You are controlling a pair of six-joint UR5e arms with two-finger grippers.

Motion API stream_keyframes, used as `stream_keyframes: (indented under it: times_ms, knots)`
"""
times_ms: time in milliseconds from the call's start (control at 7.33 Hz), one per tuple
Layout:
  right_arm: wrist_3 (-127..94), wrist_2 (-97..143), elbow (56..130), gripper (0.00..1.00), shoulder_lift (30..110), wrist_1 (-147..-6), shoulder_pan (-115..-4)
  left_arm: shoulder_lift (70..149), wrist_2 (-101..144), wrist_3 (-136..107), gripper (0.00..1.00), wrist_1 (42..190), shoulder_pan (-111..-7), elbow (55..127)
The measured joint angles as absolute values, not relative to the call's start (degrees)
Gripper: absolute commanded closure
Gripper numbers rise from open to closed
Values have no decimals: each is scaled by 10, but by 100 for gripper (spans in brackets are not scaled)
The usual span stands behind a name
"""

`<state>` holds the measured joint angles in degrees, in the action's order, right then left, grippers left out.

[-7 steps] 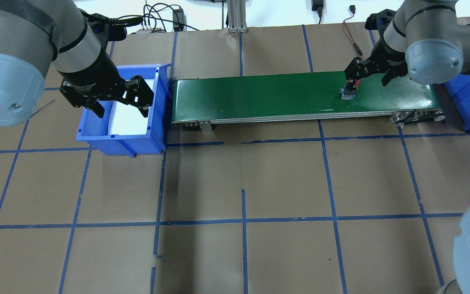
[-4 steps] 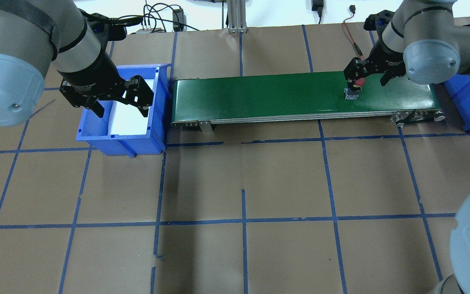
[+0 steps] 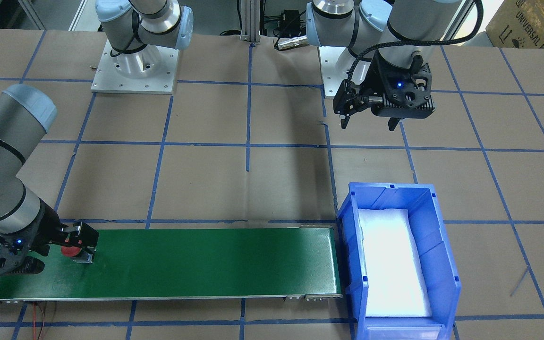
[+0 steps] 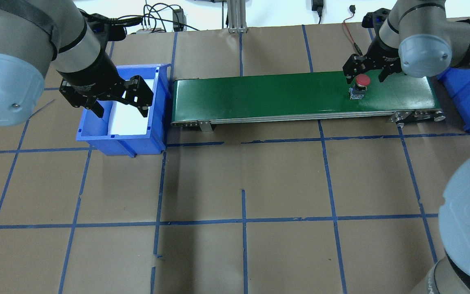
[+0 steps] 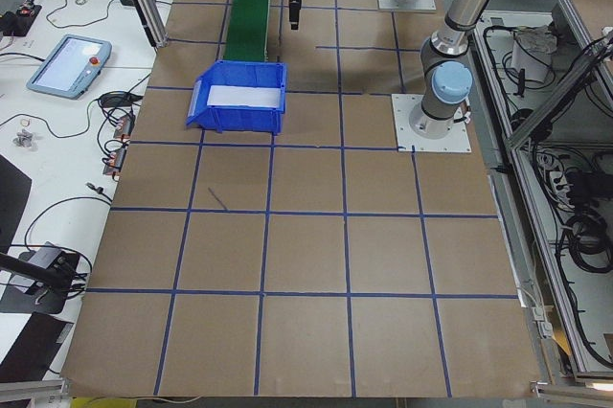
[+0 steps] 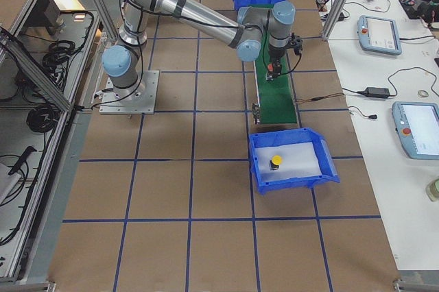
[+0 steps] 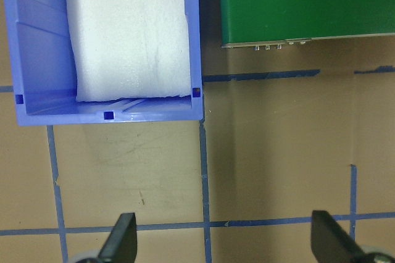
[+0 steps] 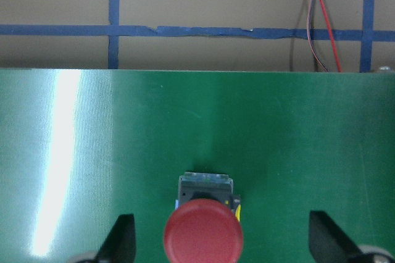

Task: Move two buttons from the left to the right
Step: 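Lower and close the right gripper on the red button, then lift the red button and carry it into the far blue bin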

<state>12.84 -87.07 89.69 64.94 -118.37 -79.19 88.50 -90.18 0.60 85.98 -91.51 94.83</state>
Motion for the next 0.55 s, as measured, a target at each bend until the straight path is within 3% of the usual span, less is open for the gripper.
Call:
stream_keyframes:
  times_ms: [136,273,545]
  knots:
    - [128,-872,899,41,649,-1183,-792,885,-902,6,0,860,-915,948]
    - [129,-873,901,50,649,-1183,-791,885,-902,6,0,860,-916,948]
    - [132,-878,902,53,651,-1183,-791,884,-902,6,0,860,-915,948]
